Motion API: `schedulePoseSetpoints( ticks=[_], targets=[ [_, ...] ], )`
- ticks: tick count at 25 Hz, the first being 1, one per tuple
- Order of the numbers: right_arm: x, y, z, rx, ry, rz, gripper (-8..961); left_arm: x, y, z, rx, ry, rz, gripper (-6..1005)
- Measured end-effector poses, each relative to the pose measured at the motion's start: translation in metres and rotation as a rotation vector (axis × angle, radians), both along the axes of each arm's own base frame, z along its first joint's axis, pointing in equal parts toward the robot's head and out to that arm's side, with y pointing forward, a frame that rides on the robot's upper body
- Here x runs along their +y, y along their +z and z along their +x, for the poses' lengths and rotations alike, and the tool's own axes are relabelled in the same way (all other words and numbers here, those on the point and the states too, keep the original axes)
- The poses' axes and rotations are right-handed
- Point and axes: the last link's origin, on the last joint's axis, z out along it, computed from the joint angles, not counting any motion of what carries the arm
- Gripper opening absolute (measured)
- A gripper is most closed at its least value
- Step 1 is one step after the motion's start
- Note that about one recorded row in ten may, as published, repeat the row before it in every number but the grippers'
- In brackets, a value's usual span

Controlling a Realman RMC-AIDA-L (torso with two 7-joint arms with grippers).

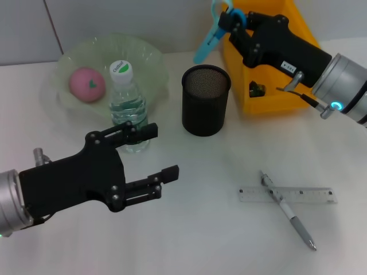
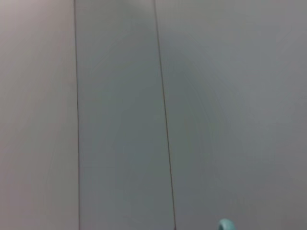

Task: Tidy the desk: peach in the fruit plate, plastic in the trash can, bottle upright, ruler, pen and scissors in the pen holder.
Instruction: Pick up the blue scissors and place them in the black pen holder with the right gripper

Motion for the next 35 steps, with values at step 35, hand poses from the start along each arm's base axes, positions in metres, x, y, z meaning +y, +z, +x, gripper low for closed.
schedulePoseSetpoints(
  ticks=[35],
  targets=[
    [0.009,-0.031,0.016,-0.156,-0.134,-0.051,140,0.007,0.001,-0.008,-0.023,0.039,-0.034,754]
  ],
)
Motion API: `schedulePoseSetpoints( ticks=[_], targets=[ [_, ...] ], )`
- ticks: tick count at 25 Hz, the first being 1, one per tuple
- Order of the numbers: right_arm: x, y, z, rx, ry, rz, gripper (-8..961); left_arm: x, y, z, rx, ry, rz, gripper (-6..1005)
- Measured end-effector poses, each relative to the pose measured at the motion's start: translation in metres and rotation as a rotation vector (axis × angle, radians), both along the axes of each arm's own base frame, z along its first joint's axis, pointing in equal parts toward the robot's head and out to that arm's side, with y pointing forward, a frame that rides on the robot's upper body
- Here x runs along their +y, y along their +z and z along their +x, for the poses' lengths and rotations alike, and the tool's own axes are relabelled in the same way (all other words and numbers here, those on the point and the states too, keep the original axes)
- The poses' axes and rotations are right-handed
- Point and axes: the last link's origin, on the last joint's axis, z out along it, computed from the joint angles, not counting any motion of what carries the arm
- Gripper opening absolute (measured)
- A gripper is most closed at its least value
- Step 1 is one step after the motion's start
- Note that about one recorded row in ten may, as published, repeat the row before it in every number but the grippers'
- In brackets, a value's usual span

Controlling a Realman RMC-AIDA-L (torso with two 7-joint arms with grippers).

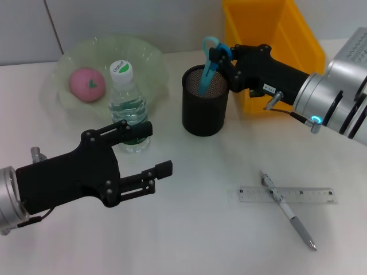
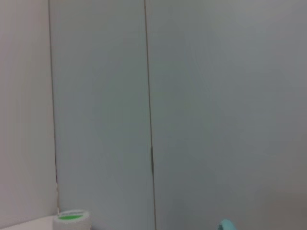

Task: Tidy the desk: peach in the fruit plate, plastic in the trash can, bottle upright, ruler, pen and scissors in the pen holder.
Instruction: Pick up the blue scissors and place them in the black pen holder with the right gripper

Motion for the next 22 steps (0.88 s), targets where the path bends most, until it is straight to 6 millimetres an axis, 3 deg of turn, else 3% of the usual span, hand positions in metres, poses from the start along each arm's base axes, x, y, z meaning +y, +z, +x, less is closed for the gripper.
schedulePoseSetpoints(
  ticks=[4,10,16,17,22],
  targets=[
    [-0.003,-0.005,0.000,-0.013,0.008,0.009,144,0.000,0.000,0.000,0.002,-0.006,0.004,755],
    [-0.003,-0.002,-0.001,0.011,0.011,0.013,371,0.001,-0.001,-0.001,-0.004,-0.002,-0.004,755],
    [0.001,0.026,-0.006,0.135,0.013,0.003,493,-0.002,-0.002,-0.010,0.000,0.001,-0.011,755],
    [0.003,0.038,-0.009,0.159,0.019,-0.028,513,-0.002,-0.002,-0.011,0.009,0.005,-0.011,755],
    [0.006,0.064,-0.022,0.138,0.066,-0.105,635,-0.002,-0.004,-0.021,0.061,0.021,-0.022,755]
  ],
)
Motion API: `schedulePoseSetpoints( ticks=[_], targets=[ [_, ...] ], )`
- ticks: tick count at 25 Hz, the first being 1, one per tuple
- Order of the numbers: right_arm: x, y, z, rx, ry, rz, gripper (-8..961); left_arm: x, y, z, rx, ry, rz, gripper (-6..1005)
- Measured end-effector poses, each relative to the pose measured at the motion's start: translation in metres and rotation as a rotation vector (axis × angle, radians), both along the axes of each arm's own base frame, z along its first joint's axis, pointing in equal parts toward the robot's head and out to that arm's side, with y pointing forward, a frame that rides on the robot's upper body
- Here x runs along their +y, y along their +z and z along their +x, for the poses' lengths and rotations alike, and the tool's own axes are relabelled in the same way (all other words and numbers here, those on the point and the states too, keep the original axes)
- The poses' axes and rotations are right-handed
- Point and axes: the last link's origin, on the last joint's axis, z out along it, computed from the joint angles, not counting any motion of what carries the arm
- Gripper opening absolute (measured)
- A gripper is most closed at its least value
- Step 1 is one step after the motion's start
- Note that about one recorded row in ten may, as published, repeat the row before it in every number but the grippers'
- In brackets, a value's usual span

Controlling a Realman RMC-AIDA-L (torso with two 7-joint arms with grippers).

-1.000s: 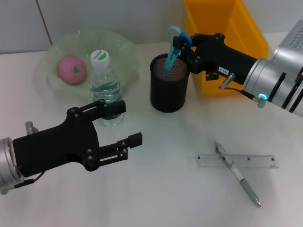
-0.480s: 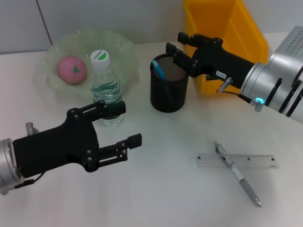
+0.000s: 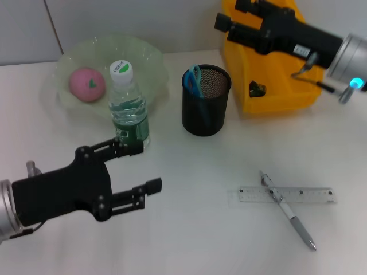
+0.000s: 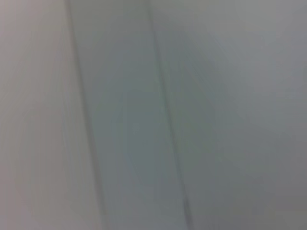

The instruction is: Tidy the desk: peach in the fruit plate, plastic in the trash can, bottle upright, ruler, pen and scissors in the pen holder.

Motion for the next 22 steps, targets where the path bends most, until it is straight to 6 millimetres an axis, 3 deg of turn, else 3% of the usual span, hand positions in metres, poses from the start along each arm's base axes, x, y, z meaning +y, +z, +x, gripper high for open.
schedulePoseSetpoints(
  ticks=[3,8,12,16,17,22],
  targets=[
    [0.003,0.032,-0.026,-0.147,-0.006,-0.213,759,-0.002,-0.004,-0.011,0.038,0.030,-0.020,755],
    [-0.001,0.048,-0.044,-0.305,-0.010,-0.351,756,-0.002,-0.006,-0.019,0.056,0.057,-0.029,755],
    [-0.016,0.066,-0.068,-0.636,0.025,-0.516,754,-0.005,-0.008,-0.022,0.068,0.055,-0.035,755],
    [-0.028,0.066,-0.078,-0.845,0.066,-0.605,752,-0.007,-0.011,-0.025,0.095,0.053,-0.053,755],
    [-0.036,0.060,-0.082,-0.964,0.079,-0.640,751,-0.008,-0.012,-0.026,0.102,0.054,-0.059,755],
    [-0.049,0.035,-0.082,-1.192,0.076,-0.632,748,-0.011,-0.015,-0.029,0.107,0.068,-0.071,754]
  ],
)
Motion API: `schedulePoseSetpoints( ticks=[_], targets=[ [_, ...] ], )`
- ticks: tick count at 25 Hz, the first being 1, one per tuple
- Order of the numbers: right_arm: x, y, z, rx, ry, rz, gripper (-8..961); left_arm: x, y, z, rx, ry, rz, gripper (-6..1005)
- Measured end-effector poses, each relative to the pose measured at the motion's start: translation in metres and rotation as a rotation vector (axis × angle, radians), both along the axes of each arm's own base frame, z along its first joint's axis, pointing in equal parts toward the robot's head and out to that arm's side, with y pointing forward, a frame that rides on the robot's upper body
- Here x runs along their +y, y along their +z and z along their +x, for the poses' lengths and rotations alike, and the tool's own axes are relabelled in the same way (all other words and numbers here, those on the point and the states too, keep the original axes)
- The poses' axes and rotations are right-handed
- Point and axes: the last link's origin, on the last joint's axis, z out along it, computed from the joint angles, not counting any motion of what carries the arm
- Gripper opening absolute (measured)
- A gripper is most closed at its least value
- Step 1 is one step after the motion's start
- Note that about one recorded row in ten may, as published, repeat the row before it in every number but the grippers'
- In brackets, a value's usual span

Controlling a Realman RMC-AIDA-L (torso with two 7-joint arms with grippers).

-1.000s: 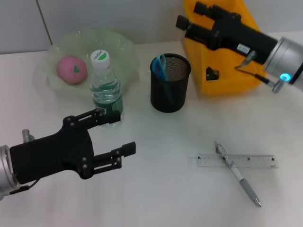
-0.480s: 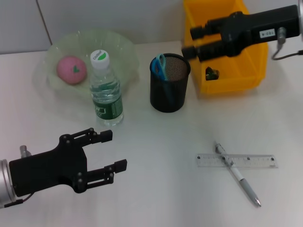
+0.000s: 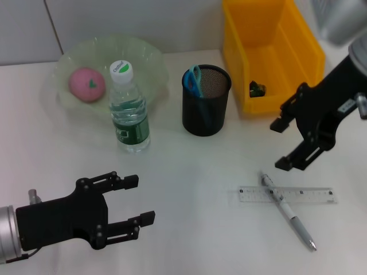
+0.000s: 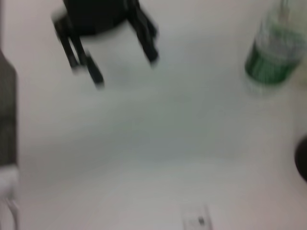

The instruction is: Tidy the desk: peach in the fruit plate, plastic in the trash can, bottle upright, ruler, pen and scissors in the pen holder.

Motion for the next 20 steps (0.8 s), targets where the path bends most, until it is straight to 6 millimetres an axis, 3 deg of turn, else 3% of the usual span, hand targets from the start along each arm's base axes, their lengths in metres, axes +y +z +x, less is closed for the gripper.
schedulePoseSetpoints(
  ticks=[6,15,20],
  targets=[
    [-0.004,-0.016,0.002,-0.048,0.061,-0.015,745,-0.002,-0.001,-0.002,-0.002,0.007,-0.001,755],
    [-0.003,-0.054,0.029,-0.056,0.100,-0.055,740,-0.002,-0.004,-0.007,0.021,-0.003,0.016,755],
    [-0.001,-0.063,0.037,-0.060,0.094,-0.075,737,-0.002,-0.007,-0.009,0.020,0.011,0.005,755]
  ],
)
